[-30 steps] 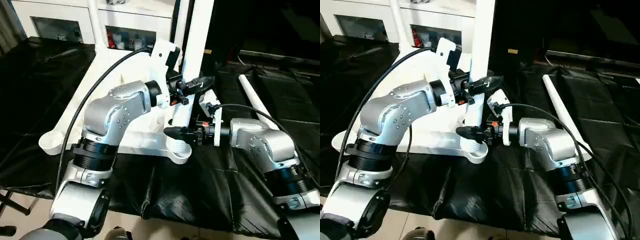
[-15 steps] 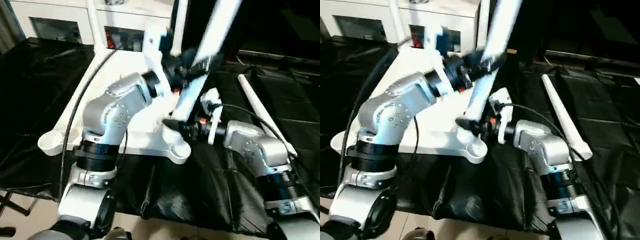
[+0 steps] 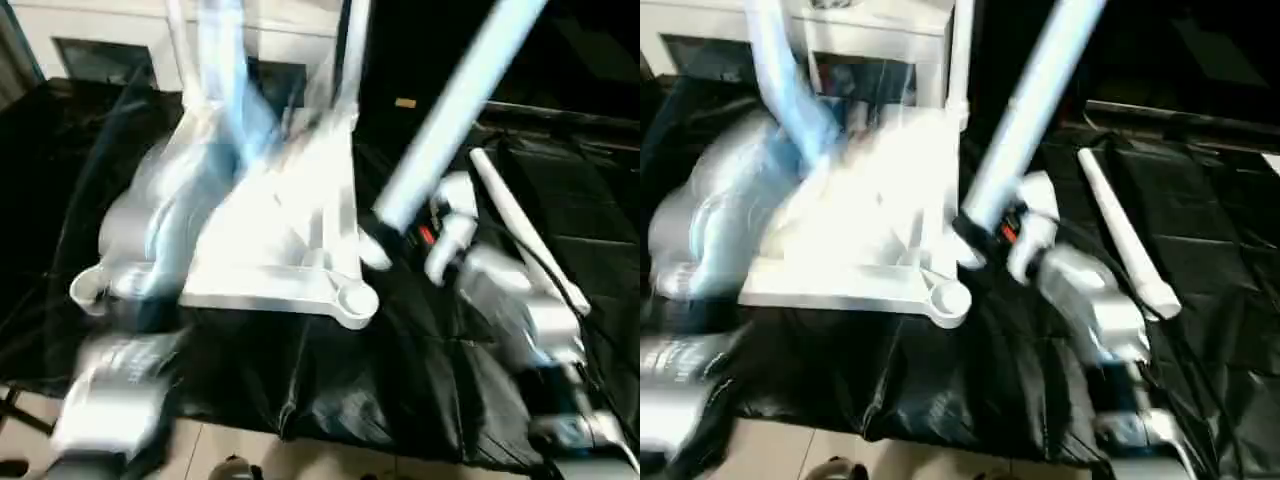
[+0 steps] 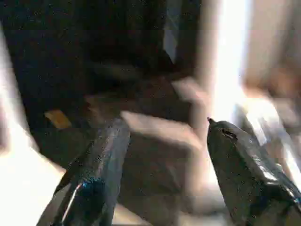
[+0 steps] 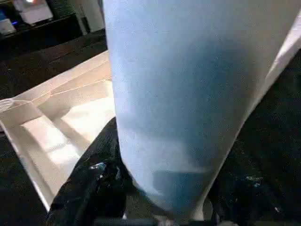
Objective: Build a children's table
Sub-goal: Pick table leg, then insert table leg to table base
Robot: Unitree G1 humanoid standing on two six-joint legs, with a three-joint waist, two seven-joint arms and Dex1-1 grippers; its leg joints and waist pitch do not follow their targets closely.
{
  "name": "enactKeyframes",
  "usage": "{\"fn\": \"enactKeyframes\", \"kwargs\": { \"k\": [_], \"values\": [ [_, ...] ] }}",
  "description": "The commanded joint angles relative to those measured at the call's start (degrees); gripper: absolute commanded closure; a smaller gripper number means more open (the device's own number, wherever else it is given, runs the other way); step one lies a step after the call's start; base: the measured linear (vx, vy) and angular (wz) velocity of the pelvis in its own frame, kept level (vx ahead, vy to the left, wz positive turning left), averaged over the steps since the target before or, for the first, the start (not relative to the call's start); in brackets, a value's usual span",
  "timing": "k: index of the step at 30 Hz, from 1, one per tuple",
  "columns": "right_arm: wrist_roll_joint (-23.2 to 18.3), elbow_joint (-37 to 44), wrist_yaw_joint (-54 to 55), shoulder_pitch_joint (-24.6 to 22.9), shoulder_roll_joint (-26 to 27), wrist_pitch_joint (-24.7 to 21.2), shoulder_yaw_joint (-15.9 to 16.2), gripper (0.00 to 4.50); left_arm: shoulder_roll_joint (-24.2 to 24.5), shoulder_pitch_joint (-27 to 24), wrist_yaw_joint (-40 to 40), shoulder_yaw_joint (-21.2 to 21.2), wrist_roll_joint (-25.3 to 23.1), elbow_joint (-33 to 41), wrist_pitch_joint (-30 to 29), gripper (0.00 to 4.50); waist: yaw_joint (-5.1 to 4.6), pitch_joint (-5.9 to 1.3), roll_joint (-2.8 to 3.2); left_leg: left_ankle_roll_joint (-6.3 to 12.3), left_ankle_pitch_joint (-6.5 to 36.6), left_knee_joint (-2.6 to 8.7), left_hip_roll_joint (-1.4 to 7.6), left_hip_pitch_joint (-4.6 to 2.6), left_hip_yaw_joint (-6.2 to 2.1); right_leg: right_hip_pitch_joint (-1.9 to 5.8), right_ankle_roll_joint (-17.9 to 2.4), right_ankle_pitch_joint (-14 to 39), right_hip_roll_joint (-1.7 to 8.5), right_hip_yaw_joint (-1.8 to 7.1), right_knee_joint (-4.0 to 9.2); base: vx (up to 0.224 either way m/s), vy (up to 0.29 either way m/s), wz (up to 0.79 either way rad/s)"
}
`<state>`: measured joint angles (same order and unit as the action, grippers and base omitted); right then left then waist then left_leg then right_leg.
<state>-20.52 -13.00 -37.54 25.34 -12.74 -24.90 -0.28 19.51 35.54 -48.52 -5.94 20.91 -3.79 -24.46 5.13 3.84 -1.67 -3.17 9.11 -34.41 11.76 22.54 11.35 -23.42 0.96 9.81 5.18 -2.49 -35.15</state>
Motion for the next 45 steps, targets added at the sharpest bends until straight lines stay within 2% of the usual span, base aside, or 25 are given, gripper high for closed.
{"fn": "enactKeyframes", "kwargs": {
  "k": [1,2,3,4,5,6,7,9,10,12,15,17,18,19,21,23,30,34,35,39,42,45],
  "values": [
    [-0.2,3.0,-0.1,-0.7,-0.4,-0.1,-0.1,2.59,2.5,-1.1,-6.2,-4.0,-1.8,0.5,2.1,1.48,-0.15,-4.93,0.63,-1.91,10.3,3.97,1.06,-2.15,-0.40,2.11,-11.3,7.7,1.76,1.58,3.17,0.000,0.000,0.00],
    [-0.1,3.9,0.2,-1.6,-0.5,-0.1,0.2,2.59,4.7,-2.9,-9.3,-7.1,-3.5,-0.9,4.3,1.48,-0.17,-4.77,1.05,-2.23,11.2,4.13,0.98,-1.99,-0.50,2.23,-11.3,8.0,1.77,1.58,3.28,0.000,0.000,0.00],
    [-0.2,5.0,0.4,-2.5,-0.4,-0.3,0.4,2.59,6.7,-4.2,-11.8,-10.3,-5.9,-3.2,7.3,1.48,-0.10,-4.73,0.95,-2.29,11.9,4.25,0.98,-2.01,-0.58,2.25,-10.9,9.0,1.79,1.56,3.43,0.000,0.000,0.00],
    [-0.5,6.0,0.4,-3.1,-0.3,-0.5,0.3,2.59,7.7,-4.8,-13.2,-12.4,-8.4,-5.8,10.5,1.48,-0.46,-4.42,0.96,-2.63,14.7,4.55,0.79,-1.91,-0.62,2.20,-8.9,12.8,1.74,1.74,4.01,0.000,0.000,0.00],
    [-0.5,6.1,0.5,-3.1,-0.4,-0.4,0.3,2.59,7.8,-4.8,-13.4,-12.6,-8.6,-6.2,10.8,1.48,-0.51,-4.45,0.94,-3.10,15.7,4.58,0.81,-2.03,-0.61,2.20,-8.5,14.1,1.82,1.79,3.98,0.000,0.000,0.00],
    [-0.4,6.4,0.5,-3.5,-0.5,0.0,0.5,2.59,8.1,-4.8,-14.5,-13.5,-9.4,-7.9,12.2,1.48,-0.50,-4.56,1.21,-3.77,16.8,4.64,0.86,-2.29,-0.67,2.00,-8.2,15.9,2.00,1.85,4.23,0.000,0.000,0.00],
    [-0.4,7.0,0.6,-4.3,-0.7,0.5,0.6,2.59,8.5,-4.4,-15.9,-15.0,-11.5,-12.0,15.7,1.48,-0.53,-4.55,1.32,-4.11,17.3,4.67,0.95,-2.31,-0.73,1.96,-8.3,16.2,2.09,1.90,4.24,0.000,0.000,0.00],
    [-0.5,7.4,0.8,-4.6,-0.6,0.2,0.3,2.59,8.4,-4.2,-17.0,-15.2,-12.4,-13.7,16.9,1.48,-0.56,-4.52,1.34,-4.85,19.2,4.84,1.02,-2.35,-0.88,1.91,-8.5,17.2,2.14,1.86,4.30,0.000,0.000,0.00],
    [-0.5,8.3,0.3,-5.1,-0.9,0.0,0.3,2.59,8.2,-3.2,-18.5,-15.5,-14.0,-17.8,19.8,1.66,-0.63,-4.41,1.61,-4.98,20.0,4.91,1.00,-2.33,-0.96,1.85,-8.9,17.6,2.18,1.83,4.39,0.000,0.000,0.00],
    [-0.5,8.6,0.0,-5.3,-1.1,0.0,0.4,2.59,8.2,-2.8,-18.9,-15.7,-14.5,-19.1,21.0,1.84,-0.66,-4.46,1.47,-5.09,21.1,4.88,1.02,-2.44,-1.00,1.85,-9.0,18.6,2.31,1.85,4.38,0.000,0.000,0.00],
    [0.0,9.1,-0.1,-5.6,-1.5,0.2,0.8,2.59,8.1,-0.5,-19.3,-16.9,-16.0,-25.9,25.3,2.10,-0.59,-4.37,1.55,-4.91,22.1,4.81,0.87,-2.64,-0.96,1.62,-8.6,20.1,2.23,1.85,4.79,0.000,0.000,0.00],
    [0.0,9.5,0.0,-5.8,-1.6,0.1,0.8,2.59,7.8,1.3,-19.5,-17.1,-16.7,-30.3,28.0,2.19,-0.64,-4.38,1.47,-4.84,21.7,4.89,0.95,-2.44,-1.06,1.78,-9.1,19.2,2.34,1.84,4.61,0.000,0.000,0.00],
    [0.0,9.6,0.0,-5.8,-1.6,0.1,0.8,2.59,7.6,1.7,-19.6,-17.0,-16.9,-31.4,28.6,2.25,-0.59,-4.49,1.48,-4.81,21.7,4.77,0.89,-2.59,-0.96,1.73,-9.2,19.1,2.33,1.87,4.64,0.000,0.000,0.00],
    [0.0,9.7,0.1,-5.9,-1.6,0.0,0.8,2.59,7.3,2.5,-20.0,-16.8,-17.1,-33.5,29.9,2.31,-0.52,-4.59,1.82,-4.90,21.2,4.83,1.06,-2.54,-1.10,1.80,-9.8,17.6,2.48,1.88,4.37,0.000,0.000,0.00],
    [0.1,9.7,0.2,-5.9,-1.6,0.1,0.9,2.59,6.9,3.9,-20.7,-16.5,-17.9,-37.1,31.6,2.55,-0.48,-4.69,1.61,-4.76,20.7,4.76,1.02,-2.52,-1.02,1.92,-10.5,15.9,2.41,1.85,4.25,0.000,0.000,0.00],
    [0.2,9.8,0.2,-5.8,-1.5,0.2,1.0,2.59,6.7,4.8,-22.0,-16.3,-18.5,-39.8,31.8,2.63,-0.47,-4.69,1.70,-4.54,20.0,4.77,1.07,-2.43,-0.97,2.05,-11.1,14.8,2.50,1.86,4.10,0.000,0.000,0.00],
    [-0.1,10.0,-0.2,-5.7,-1.6,-0.4,1.5,2.59,5.8,7.0,-23.6,-15.6,-18.3,-45.4,33.8,3.33,-0.32,-4.80,1.69,-3.79,18.0,4.61,1.09,-2.41,-0.81,2.27,-13.0,10.6,2.49,1.83,3.71,0.000,0.000,0.00],
    [-0.2,9.9,-1.1,-5.7,-2.1,-0.7,2.0,2.59,5.4,8.2,-25.8,-15.4,-18.2,-48.5,34.3,3.54,-0.32,-4.59,1.76,-3.94,19.9,4.72,1.09,-2.52,-0.81,2.20,-13.0,13.1,2.56,1.88,4.02,0.000,0.000,0.00],
    [-0.3,9.9,-1.2,-5.7,-2.1,-0.8,2.0,2.59,5.2,8.6,-26.1,-15.1,-18.4,-49.5,34.8,3.74,-0.32,-4.58,1.74,-4.01,20.2,4.71,1.11,-2.54,-0.84,2.19,-12.9,13.7,2.58,1.87,4.02,0.000,0.000,0.00],
    [-0.3,9.9,-1.7,-5.5,-2.4,-1.1,2.2,2.59,4.6,9.5,-27.0,-13.9,-18.0,-51.6,35.6,3.89,-0.25,-4.53,1.68,-4.00,20.6,4.76,1.17,-2.57,-0.92,2.17,-12.7,15.2,2.72,1.88,4.22,0.000,0.000,0.00],
    [-0.4,9.8,-2.5,-5.4,-2.9,-1.5,2.7,2.59,4.3,9.7,-28.3,-13.3,-17.2,-51.9,34.5,4.23,-0.26,-4.46,1.59,-4.03,21.3,4.84,1.24,-2.61,-0.98,2.10,-12.6,16.2,2.76,1.86,4.32,0.000,0.000,0.00],
    [0.2,9.6,-3.1,-5.3,-3.5,-1.6,3.6,2.59,3.8,9.5,-28.5,-12.8,-16.4,-51.2,32.0,4.30,-0.23,-4.52,1.56,-4.01,20.8,4.87,1.28,-2.50,-0.98,2.21,-12.9,15.4,2.77,1.86,4.16,0.000,0.000,0.00]
  ]
}}
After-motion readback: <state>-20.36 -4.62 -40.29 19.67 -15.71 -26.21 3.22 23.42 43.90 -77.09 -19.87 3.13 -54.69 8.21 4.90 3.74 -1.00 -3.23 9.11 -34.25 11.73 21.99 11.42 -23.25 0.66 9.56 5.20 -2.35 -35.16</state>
